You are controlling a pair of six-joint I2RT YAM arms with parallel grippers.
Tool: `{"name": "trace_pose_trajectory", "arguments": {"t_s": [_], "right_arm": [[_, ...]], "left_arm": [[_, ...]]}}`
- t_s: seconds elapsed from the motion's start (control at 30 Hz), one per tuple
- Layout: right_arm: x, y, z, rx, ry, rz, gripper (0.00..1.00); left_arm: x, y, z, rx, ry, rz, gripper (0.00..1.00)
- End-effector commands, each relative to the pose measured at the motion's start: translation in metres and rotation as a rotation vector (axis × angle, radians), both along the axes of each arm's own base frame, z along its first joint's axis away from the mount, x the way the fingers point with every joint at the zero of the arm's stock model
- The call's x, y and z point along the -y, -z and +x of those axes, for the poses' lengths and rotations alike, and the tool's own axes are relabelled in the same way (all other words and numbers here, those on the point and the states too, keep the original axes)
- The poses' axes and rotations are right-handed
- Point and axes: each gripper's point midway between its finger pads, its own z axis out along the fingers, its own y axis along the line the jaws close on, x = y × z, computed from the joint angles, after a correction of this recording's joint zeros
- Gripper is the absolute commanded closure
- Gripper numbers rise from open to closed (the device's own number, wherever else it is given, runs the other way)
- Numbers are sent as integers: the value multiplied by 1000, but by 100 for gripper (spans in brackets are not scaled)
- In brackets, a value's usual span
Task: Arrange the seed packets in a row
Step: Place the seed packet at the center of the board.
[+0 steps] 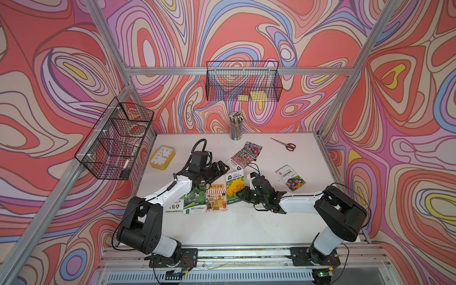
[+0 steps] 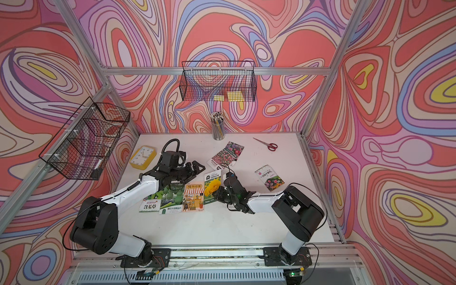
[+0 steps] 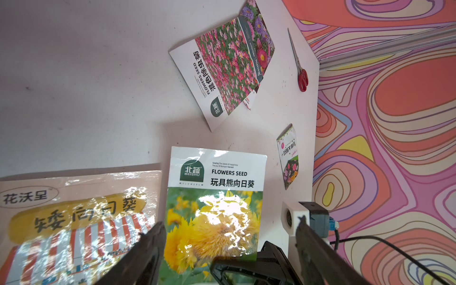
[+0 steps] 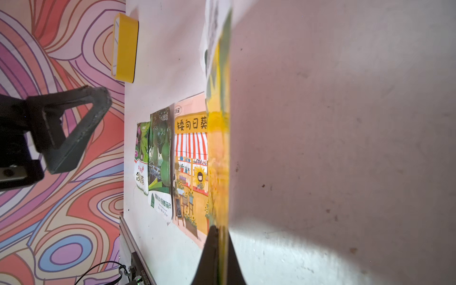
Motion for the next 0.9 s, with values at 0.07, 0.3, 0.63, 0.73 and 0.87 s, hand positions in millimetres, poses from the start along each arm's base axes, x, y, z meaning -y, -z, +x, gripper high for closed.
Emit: {"name": "trace_pose_trajectory", "arguments": {"t_s": [0.07, 0.3, 0.63, 0.73, 0.87], "right_arm": [[4, 6, -2, -5, 16, -25, 100], [6, 17, -5, -46, 6, -65, 100], [2, 33, -11, -111, -16, -82, 100], [4, 34, -12, -119, -13, -92, 100], [6, 37, -15, -136, -13, -107, 100]], "left_arm": [[-2, 1, -7, -8, -5, 14, 17], [-2, 1, -8, -7, -2, 15, 17], [-2, 2, -8, -7, 1, 14, 17], [-2, 2, -8, -7, -1, 16, 17], [-2, 2, -9, -8, 2, 13, 17]]}}
